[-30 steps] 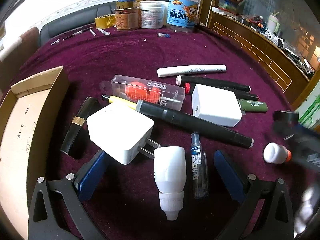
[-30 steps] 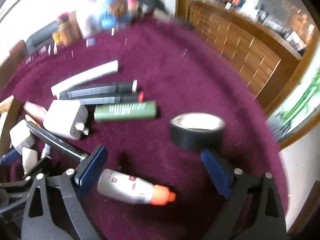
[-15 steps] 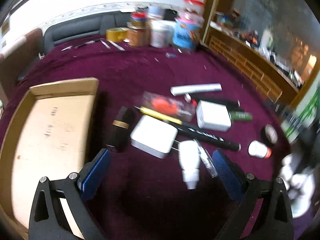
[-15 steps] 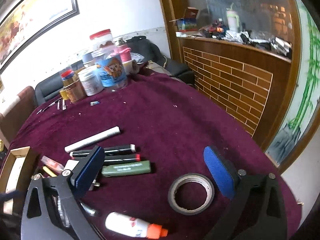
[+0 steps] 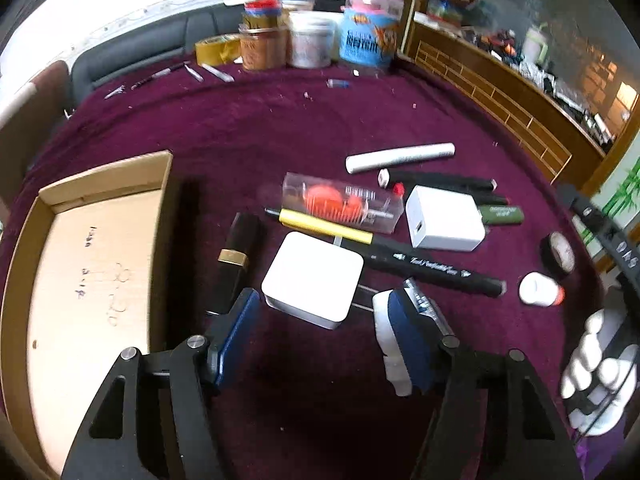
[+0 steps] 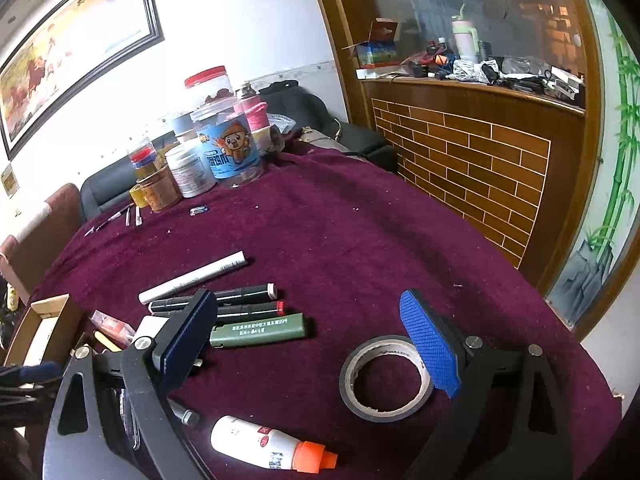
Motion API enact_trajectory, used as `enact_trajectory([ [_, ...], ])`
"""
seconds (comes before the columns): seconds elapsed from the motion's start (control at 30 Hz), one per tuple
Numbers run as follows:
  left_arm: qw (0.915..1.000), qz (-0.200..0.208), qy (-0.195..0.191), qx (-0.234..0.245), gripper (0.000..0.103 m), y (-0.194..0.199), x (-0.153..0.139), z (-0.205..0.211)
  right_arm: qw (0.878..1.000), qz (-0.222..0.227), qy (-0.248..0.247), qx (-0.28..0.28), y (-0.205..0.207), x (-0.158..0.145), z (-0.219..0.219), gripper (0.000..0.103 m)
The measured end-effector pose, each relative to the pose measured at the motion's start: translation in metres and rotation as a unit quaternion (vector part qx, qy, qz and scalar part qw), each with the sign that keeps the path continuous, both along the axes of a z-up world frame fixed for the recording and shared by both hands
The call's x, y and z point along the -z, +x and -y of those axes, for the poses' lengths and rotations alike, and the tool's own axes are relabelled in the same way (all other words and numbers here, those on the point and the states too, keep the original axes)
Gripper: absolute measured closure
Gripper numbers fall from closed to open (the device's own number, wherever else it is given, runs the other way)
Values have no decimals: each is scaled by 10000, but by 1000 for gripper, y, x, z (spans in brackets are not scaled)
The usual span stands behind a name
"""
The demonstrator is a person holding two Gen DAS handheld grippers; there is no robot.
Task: Organize rigid objects
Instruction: 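Move the left tool down around the white square power adapter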
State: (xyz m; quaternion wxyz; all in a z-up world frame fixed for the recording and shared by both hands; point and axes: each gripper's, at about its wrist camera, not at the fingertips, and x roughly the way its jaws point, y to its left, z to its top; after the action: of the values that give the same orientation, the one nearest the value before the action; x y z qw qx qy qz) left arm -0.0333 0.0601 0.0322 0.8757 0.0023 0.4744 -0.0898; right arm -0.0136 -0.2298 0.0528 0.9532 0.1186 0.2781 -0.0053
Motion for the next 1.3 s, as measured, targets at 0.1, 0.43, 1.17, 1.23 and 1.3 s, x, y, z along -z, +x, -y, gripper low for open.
enact_trajectory([
  [0.1,10000,-39,16,74,43,5,4,-3,10000,-53,51,-4,1,3,2,9],
  [0.43,9989,-158,-105,418,54,4,7,-8,9999,-140,53,-5,3,6,1,9],
  [1.17,9969,269,732,97,48,1,4,6,9994,-269,190,-63,7,10,2,9],
  [1.23,9964,301,784,83,48,3,3,8,9994,-276,185,-60,7,10,2,9],
  [1.3,9960,312,829,81,48,4,3,10,9994,-280,190,-53,7,11,2,9],
])
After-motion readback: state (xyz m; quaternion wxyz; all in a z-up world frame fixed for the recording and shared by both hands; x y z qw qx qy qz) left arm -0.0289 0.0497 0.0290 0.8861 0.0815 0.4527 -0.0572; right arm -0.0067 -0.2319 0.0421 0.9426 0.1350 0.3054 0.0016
